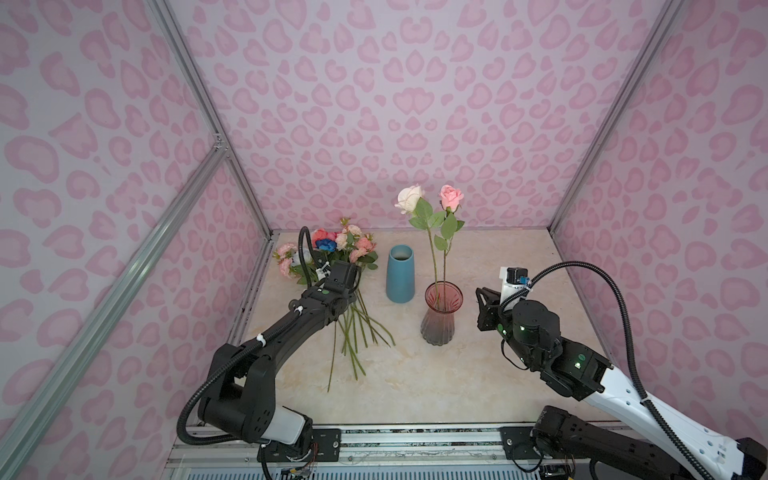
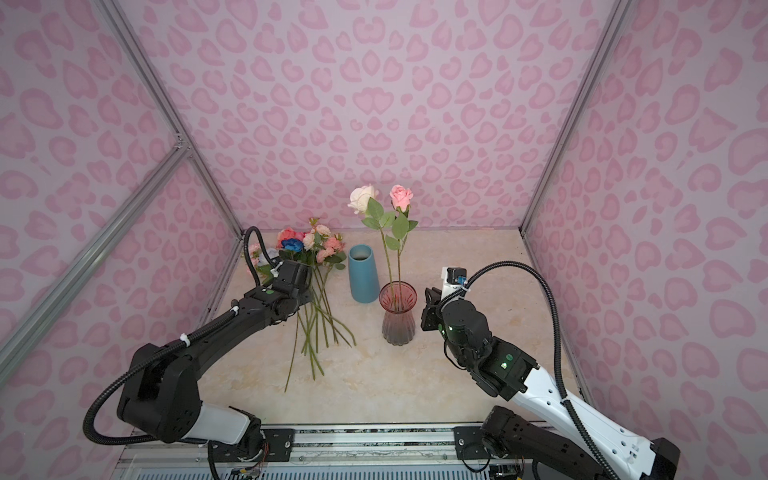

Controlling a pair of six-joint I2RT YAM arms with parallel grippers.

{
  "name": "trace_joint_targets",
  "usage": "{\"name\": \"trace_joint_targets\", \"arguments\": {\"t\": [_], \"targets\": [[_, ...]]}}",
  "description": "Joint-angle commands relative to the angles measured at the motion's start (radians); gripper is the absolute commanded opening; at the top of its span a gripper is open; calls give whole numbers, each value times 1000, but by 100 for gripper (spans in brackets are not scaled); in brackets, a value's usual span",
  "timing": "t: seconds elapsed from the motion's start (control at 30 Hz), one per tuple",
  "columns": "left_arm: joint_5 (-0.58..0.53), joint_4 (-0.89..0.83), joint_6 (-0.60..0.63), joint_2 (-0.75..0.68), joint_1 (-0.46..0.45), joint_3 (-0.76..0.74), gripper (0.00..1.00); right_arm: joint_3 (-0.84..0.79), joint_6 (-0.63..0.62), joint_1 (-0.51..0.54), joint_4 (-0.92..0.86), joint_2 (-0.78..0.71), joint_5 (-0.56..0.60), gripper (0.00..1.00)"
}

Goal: Arrange the flowers into the vase
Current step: 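Reach the left gripper down to the rose stems and grasp one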

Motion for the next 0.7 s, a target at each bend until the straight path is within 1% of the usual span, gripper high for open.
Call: {"name": "trace_joint_targets", "arguments": {"t": [0.0, 0.07, 0.13, 0.2, 0.23, 0.3, 0.4, 0.67], "targets": [[56, -45, -33, 50, 61, 22, 60, -30, 31, -5, -26, -29, 25, 17], [58, -69, -25, 84, 73, 35, 57, -42, 38, -7, -34, -43, 22, 17], [102, -73, -8, 107, 73, 27, 53, -50, 37, -11, -36, -52, 17, 18], [136, -60, 5, 118, 74, -10, 53, -60, 39, -16, -31, -54, 16, 18], [146, -54, 15, 123, 74, -28, 52, -64, 41, -20, -27, -54, 11, 19], [158, -55, 37, 136, 73, -55, 50, -70, 42, -27, -17, -48, -8, 26], [174, -46, 74, 161, 73, -73, 49, -77, 53, -28, -14, -32, -24, 27], [211, -36, 104, 183, 73, -49, 30, -74, 66, -27, -7, -15, -25, 27]]}}
